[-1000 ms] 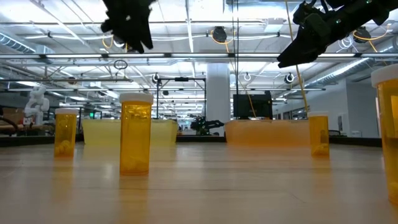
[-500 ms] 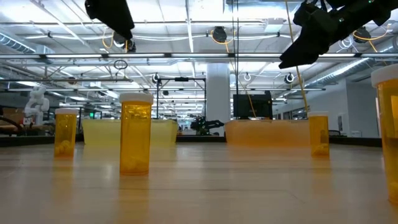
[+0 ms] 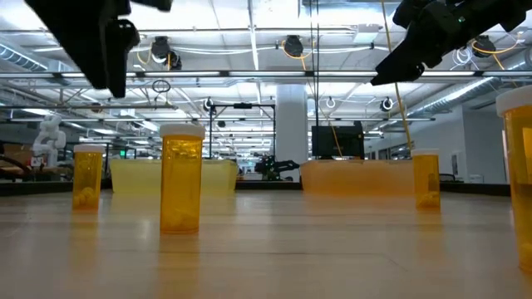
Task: Pick and place medicine bottles into bin by pill shape (circle, oval)
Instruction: Put the small yellow pill bottle into the transparent yellow bin
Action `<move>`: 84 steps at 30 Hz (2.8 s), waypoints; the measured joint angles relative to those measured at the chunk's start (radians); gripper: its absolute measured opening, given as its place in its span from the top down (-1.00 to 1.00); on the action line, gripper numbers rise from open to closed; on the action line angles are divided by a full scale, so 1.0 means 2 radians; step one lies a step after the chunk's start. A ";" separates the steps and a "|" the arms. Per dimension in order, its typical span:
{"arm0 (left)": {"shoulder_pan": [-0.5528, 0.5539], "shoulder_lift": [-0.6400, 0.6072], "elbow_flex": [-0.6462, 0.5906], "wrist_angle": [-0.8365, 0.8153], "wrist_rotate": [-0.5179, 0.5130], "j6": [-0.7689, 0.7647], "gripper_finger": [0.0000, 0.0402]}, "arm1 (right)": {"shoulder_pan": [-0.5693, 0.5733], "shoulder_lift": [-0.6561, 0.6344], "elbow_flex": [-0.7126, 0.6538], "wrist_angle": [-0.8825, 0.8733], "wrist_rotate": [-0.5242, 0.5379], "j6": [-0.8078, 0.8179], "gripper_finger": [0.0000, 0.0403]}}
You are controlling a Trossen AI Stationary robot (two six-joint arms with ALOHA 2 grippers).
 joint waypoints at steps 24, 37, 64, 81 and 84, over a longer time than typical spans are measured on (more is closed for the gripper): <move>0.048 0.079 0.000 -0.010 0.080 0.045 -0.29 | 0.008 0.000 0.000 -0.009 0.000 -0.010 -0.43; 0.043 0.079 -0.029 0.041 0.085 0.047 -0.12 | 0.008 0.000 0.000 -0.008 0.000 -0.010 -0.43; 0.035 0.079 -0.030 0.036 0.088 0.019 -0.16 | 0.008 0.000 0.000 -0.008 -0.001 -0.010 -0.43; 0.035 0.078 -0.061 0.043 0.076 0.021 0.12 | 0.008 0.000 0.000 -0.008 -0.001 -0.010 -0.43; 0.035 0.078 -0.062 0.045 0.076 0.021 0.17 | 0.008 0.000 0.000 -0.008 -0.001 -0.010 -0.43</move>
